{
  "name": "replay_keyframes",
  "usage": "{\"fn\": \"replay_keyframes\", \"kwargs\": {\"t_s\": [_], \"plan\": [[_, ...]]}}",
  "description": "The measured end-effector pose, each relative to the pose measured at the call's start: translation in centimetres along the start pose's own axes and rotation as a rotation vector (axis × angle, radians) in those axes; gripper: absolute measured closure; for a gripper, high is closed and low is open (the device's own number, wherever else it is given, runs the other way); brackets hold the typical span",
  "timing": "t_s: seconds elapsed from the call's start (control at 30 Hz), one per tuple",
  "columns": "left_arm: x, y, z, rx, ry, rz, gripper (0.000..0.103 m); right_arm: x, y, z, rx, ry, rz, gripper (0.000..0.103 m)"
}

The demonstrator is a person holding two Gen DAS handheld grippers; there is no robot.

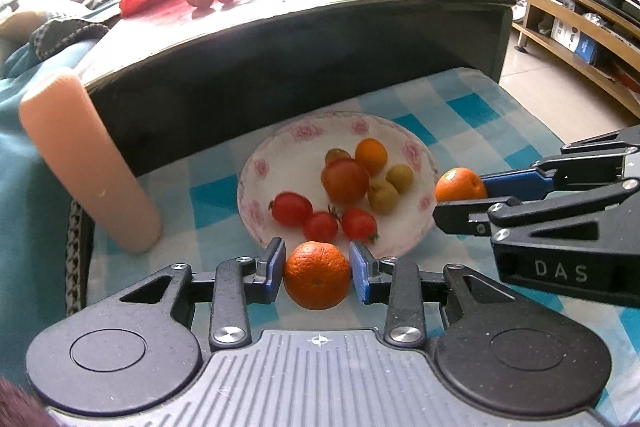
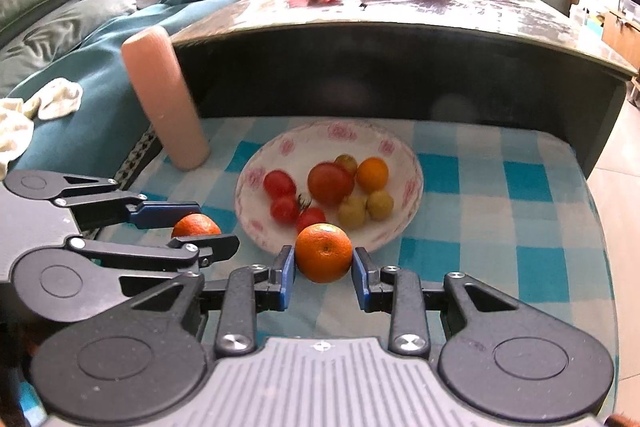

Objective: Organize fruits
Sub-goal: 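Carry both mandarins with both grippers over the white plate, then lower the mandarins into the plate and open both grippers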

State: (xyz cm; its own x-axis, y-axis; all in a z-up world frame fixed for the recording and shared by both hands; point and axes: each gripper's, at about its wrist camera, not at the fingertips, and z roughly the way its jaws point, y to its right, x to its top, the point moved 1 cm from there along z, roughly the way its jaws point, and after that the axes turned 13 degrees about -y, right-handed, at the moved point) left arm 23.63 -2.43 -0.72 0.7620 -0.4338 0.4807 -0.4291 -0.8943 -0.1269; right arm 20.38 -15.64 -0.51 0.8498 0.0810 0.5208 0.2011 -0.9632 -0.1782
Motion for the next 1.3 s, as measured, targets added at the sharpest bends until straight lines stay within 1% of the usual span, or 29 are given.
{"fn": "replay_keyframes", "kwargs": {"t_s": [0.23, 0.4, 0.5, 0.77, 1.03, 1.13, 1.2, 1.3], "plan": [[1.8, -0.1, 1.5, 0.012, -0.001, 0.003, 0.060, 1.9, 1.5, 1.5, -0.019, -0.001, 0.017, 0.058], [2.7, -0.3, 2.4, 0.034, 0.000, 0.000, 0.060, 3.0, 1.6, 2.3, -0.029, 0.006, 0.003, 0.058], [3.2, -0.7, 2.9, 0.034, -0.003, -0.013, 0.060, 3.7, 1.6, 2.9, -0.040, 0.010, -0.012, 0.058], [4.6, -1.5, 4.6, 0.056, 0.004, -0.022, 0.059, 5.3, 2.2, 4.7, -0.022, 0.022, 0.003, 0.058], [5.2, -2.4, 5.9, 0.056, 0.013, -0.034, 0.059, 5.9, 2.9, 6.9, -0.005, 0.012, 0.008, 0.057], [5.6, -2.7, 6.0, 0.042, 0.019, -0.047, 0.059, 5.9, 2.9, 7.3, 0.009, 0.007, -0.006, 0.057], [5.6, -2.5, 6.1, 0.045, 0.019, -0.043, 0.057, 5.8, 2.9, 7.3, 0.007, 0.015, -0.013, 0.057], [5.7, -2.6, 6.0, 0.041, 0.016, -0.049, 0.053, 5.8, 3.0, 7.3, 0.003, 0.017, -0.015, 0.057]]}}
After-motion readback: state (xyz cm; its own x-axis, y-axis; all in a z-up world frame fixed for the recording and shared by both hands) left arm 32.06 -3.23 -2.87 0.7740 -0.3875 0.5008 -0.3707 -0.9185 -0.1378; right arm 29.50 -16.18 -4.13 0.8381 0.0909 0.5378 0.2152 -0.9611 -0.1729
